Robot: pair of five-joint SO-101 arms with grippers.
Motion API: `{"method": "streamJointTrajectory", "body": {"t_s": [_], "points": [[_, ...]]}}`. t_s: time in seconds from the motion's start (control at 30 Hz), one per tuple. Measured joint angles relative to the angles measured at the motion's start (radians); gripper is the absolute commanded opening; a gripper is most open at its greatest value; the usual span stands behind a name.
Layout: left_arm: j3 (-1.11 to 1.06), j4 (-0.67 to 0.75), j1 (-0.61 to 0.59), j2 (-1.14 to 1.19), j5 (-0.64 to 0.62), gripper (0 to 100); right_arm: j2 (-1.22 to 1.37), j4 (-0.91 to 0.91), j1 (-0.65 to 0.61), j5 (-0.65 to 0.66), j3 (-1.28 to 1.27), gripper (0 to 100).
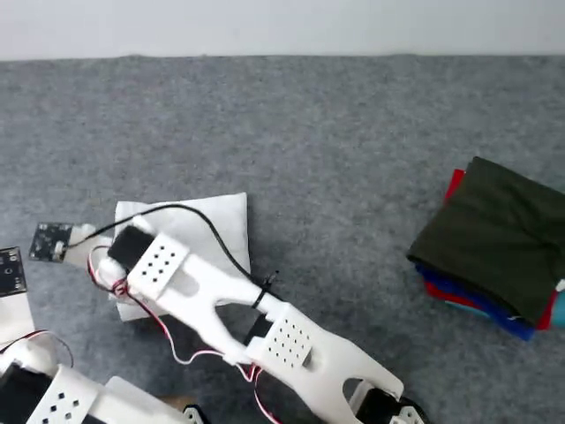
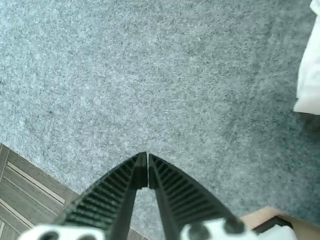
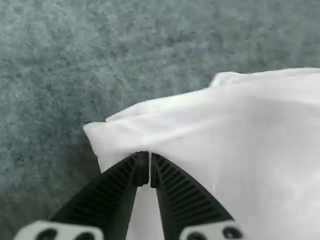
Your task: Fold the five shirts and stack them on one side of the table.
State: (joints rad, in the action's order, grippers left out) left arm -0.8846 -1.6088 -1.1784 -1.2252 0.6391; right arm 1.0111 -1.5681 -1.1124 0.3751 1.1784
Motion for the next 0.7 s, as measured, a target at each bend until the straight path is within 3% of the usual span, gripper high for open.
{"method": "streamJointTrajectory", "body": {"t_s": [0.23, 0.47, 0.7], "points": [[0.000, 0.000, 0.000, 0.000, 0.000, 2, -0.002, -0.181, 0.120, 0.002, 0.232, 1.1], [0.000, 0.000, 0.000, 0.000, 0.000, 2, -0.002, -0.186, 0.236, 0.002, 0.265, 0.9], [0.000, 0.000, 0.000, 0.000, 0.000, 2, 0.038, -0.186, 0.203, 0.002, 0.238, 0.9]]}}
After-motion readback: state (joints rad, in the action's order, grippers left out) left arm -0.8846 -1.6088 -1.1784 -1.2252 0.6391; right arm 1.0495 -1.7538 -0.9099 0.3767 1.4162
